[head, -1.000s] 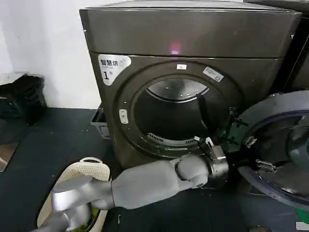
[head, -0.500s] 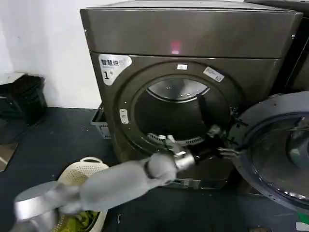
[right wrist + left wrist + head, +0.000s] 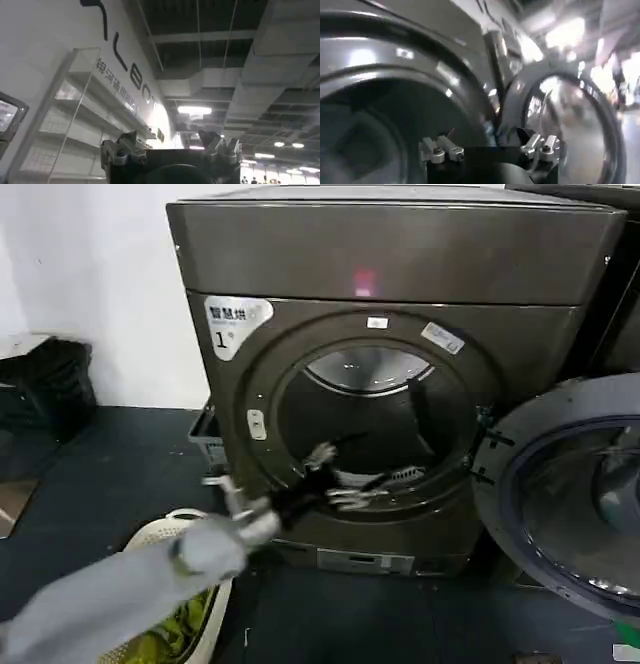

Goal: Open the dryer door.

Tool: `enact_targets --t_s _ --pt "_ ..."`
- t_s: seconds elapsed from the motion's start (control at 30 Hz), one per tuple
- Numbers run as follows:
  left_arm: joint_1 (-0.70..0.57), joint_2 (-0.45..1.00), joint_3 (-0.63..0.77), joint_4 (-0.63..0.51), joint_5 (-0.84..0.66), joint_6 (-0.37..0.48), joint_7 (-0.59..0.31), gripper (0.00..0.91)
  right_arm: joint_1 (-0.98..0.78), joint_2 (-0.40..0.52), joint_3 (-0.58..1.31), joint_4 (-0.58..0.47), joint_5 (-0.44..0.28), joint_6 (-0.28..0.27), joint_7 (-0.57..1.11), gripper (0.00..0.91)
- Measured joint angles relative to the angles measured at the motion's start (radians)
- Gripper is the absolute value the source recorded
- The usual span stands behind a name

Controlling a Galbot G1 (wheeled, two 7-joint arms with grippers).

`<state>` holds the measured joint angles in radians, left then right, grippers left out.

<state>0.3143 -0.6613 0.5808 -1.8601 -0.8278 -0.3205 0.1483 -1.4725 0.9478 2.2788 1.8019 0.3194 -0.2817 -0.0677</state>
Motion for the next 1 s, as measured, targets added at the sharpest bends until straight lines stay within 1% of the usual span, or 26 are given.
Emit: enact_targets --t_s 0.07,0.17,0.3,0.37,0.43,0.5,0.7,0.93,1.0 --pt "0.024 0.064 -0.016 -0.018 0.002 0.01 0.025 0.907 0.0 0.004 0.002 0.003 -0.01 0.001 0.0 0.907" --pt "0.062 0.168 -0.019 -0.033 0.051 0.042 0.041 0.907 0.002 0.008 0.005 0.007 -0.014 0.003 -0.001 0.907" --pt "0.061 0.299 0.001 -0.032 0.055 0.076 0.085 0.907 0.002 0.01 -0.003 0.007 -0.011 0.002 -0.001 0.907" --pt "0.062 0.355 0.009 -0.03 0.087 0.088 0.125 0.907 0.003 0.01 -0.006 0.006 -0.008 0.001 -0.001 0.907" --pt "0.073 0.419 0.011 -0.016 0.153 0.09 0.17 0.907 0.005 0.01 -0.009 0.008 -0.006 0.001 -0.002 0.907" --pt "0.098 0.487 -0.002 0.006 0.226 0.114 0.229 0.907 0.007 0.01 -0.012 0.01 -0.002 0.001 -0.003 0.907" --pt "0.188 0.627 -0.046 0.089 0.392 0.093 0.327 0.907 0.005 0.009 -0.016 0.003 0.001 0.002 -0.007 0.907" --pt "0.243 0.712 -0.082 0.159 0.528 0.073 0.392 0.907 0.0 0.017 -0.014 0.002 0.003 0.0 -0.009 0.907" --pt "0.243 0.726 -0.091 0.178 0.565 0.05 0.407 0.907 0.0 0.021 -0.015 0.006 0.003 -0.001 -0.009 0.907"
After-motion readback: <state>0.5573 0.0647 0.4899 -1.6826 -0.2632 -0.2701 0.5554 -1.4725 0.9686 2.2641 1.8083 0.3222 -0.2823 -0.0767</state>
